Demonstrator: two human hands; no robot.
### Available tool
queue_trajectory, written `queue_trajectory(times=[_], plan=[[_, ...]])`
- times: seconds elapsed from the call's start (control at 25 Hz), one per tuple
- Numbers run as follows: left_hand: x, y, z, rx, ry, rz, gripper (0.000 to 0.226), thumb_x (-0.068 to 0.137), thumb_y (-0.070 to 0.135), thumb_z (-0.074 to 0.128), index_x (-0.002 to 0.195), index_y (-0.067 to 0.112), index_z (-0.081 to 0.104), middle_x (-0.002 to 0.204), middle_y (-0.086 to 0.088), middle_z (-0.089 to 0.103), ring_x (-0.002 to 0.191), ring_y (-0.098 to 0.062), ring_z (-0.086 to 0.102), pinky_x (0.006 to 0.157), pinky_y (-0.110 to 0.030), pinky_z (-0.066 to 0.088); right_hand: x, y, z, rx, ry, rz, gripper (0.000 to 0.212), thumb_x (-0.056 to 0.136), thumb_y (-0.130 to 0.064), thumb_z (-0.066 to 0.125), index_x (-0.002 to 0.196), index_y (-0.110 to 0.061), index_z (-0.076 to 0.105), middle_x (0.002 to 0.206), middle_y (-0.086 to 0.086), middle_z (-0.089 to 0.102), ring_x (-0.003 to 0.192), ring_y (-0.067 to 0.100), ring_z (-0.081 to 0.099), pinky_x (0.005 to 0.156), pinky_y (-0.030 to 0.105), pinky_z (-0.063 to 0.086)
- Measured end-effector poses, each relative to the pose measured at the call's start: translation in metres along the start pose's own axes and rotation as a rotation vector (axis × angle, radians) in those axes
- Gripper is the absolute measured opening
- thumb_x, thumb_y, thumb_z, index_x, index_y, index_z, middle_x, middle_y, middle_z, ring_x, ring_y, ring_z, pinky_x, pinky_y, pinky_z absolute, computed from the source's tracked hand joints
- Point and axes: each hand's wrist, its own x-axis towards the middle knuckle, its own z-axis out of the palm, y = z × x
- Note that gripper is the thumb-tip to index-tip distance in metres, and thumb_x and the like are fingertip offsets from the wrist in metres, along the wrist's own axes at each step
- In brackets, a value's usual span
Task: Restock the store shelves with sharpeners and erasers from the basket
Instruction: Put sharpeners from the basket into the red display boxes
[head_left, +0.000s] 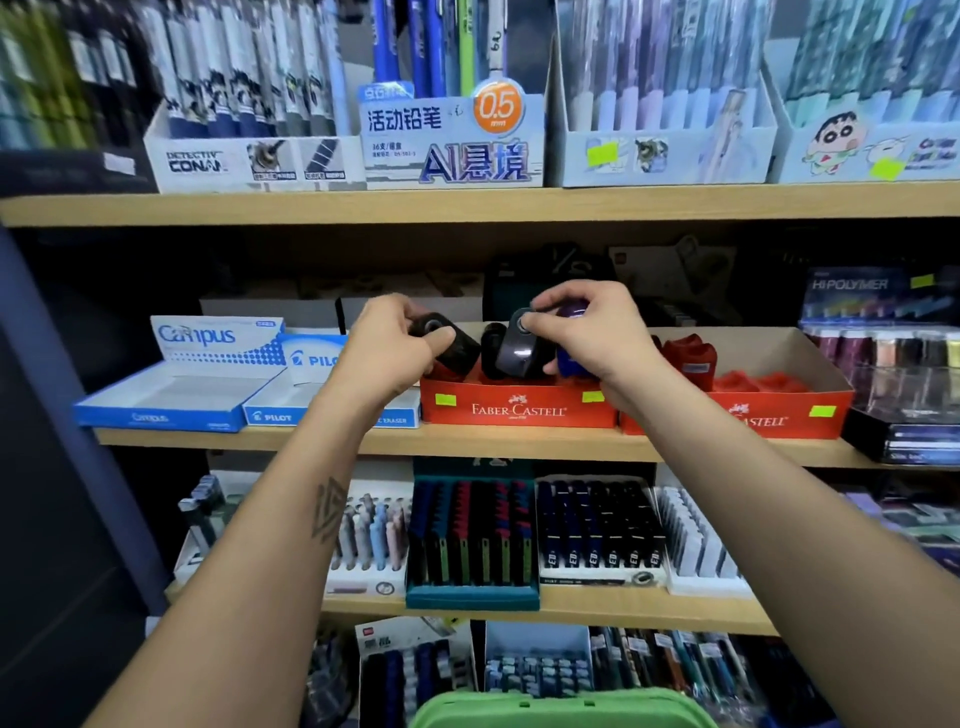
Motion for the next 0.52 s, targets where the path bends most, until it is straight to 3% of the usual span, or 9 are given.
queue_trajectory(times=[0.12,0.32,0.52], plan=[[0.002,-0.003,-0.001,0.012,0.005,0.003,0.022,0.094,0.021,0.067,0.114,0.013,0.062,0.097,-0.006,0.071,0.068,-0.012,0.062,0.055,-0.023,0.044,0.007,0.003,0.003,-0.016,-0.007,0.049,0.019,0.081,-0.016,0.082,0.098,-0.014,0.073,0.1,0.007,0.069,0.088,0.022,0.069,0.055,0.027,0.057],[0.008,-0.009,0.003,0.033,-0.003,0.001,0.028,0.094,0.022,0.067,0.121,0.015,0.062,0.108,-0.007,0.07,0.082,-0.019,0.066,0.054,-0.021,0.045,0.014,0.007,0.016,-0.104,-0.025,-0.01,0.018,0.081,-0.017,0.082,0.095,-0.019,0.072,0.093,0.004,0.072,0.087,0.019,0.071,0.056,0.032,0.06],[0.007,-0.013,0.01,0.045,-0.013,-0.015,0.03,0.091,0.019,0.072,0.114,0.013,0.054,0.091,-0.009,0.071,0.065,-0.015,0.069,0.061,-0.033,0.057,0.018,0.013,0.028,-0.282,-0.018,-0.05,0.019,0.08,-0.024,0.083,0.087,-0.036,0.071,0.092,-0.006,0.069,0.088,0.019,0.07,0.063,0.039,0.062]])
